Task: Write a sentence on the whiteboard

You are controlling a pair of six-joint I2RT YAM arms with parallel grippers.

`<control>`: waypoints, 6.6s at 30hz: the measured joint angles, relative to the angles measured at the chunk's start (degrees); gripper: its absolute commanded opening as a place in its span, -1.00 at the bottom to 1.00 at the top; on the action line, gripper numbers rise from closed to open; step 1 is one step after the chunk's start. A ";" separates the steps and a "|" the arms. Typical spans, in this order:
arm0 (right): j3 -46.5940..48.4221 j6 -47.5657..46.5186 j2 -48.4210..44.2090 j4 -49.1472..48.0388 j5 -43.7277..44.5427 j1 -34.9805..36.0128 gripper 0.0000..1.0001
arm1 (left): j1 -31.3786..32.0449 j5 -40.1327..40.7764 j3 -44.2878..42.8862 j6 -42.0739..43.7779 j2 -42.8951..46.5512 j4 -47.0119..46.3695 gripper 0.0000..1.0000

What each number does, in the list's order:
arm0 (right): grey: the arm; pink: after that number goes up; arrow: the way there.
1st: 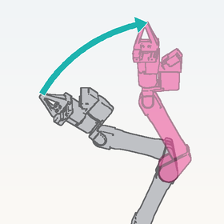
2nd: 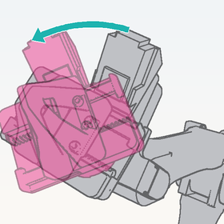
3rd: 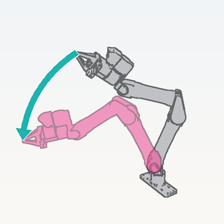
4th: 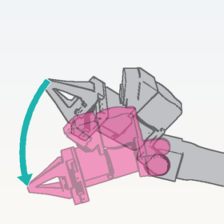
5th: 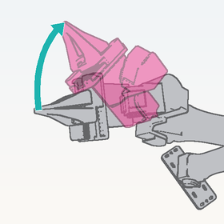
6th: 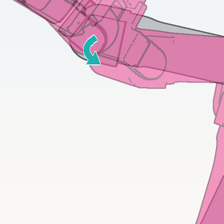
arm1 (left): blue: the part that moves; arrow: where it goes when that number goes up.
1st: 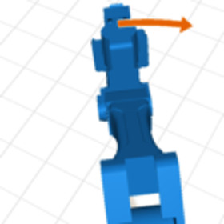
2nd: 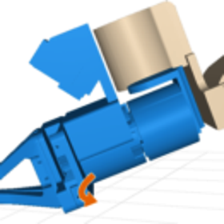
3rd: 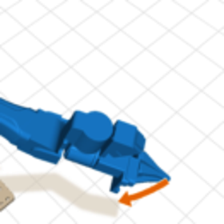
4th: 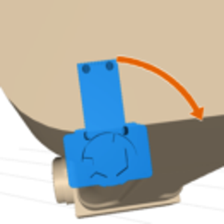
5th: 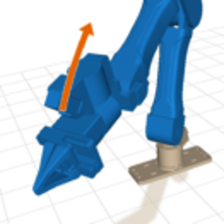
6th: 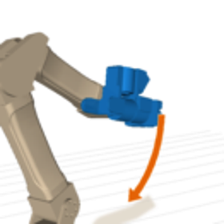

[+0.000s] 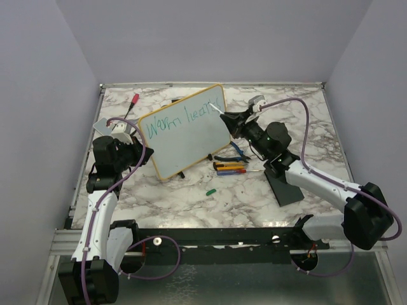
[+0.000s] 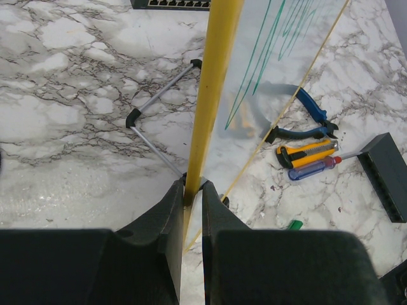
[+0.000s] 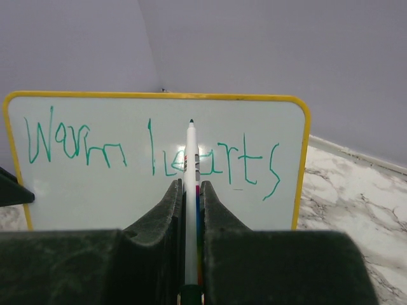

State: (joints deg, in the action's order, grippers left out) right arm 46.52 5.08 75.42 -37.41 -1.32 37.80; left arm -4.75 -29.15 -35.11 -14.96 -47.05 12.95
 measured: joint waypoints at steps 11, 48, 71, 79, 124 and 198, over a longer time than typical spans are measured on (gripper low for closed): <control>-4.48 0.02 -5.99 1.79 -3.37 0.00 -0.98 | 0.00 0.00 0.00 0.00 0.00 0.00 -1.00; -0.70 6.08 12.13 2.25 -5.81 14.80 -0.98 | 3.02 5.09 0.00 -0.09 -0.66 0.87 -1.00; 5.38 5.53 20.59 -0.17 -8.00 15.39 -0.98 | 3.02 5.18 0.00 -0.09 -0.76 1.51 -1.00; 7.45 4.81 22.12 0.13 -8.55 15.96 -0.98 | 3.02 5.44 0.00 -0.09 -0.85 1.51 -1.00; 2.56 3.32 16.87 0.70 -0.63 17.68 -0.98 | 3.13 5.70 0.00 -0.13 -0.98 1.66 -1.00; 6.88 1.46 20.41 3.76 0.57 18.14 -0.98 | 3.13 6.54 0.00 -0.13 -1.01 1.70 -1.00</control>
State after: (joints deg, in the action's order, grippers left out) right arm 53.41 6.55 95.83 -33.65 -0.75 55.94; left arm -1.63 -22.61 -35.11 -15.09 -48.05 14.66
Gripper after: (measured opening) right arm 0.105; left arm 0.136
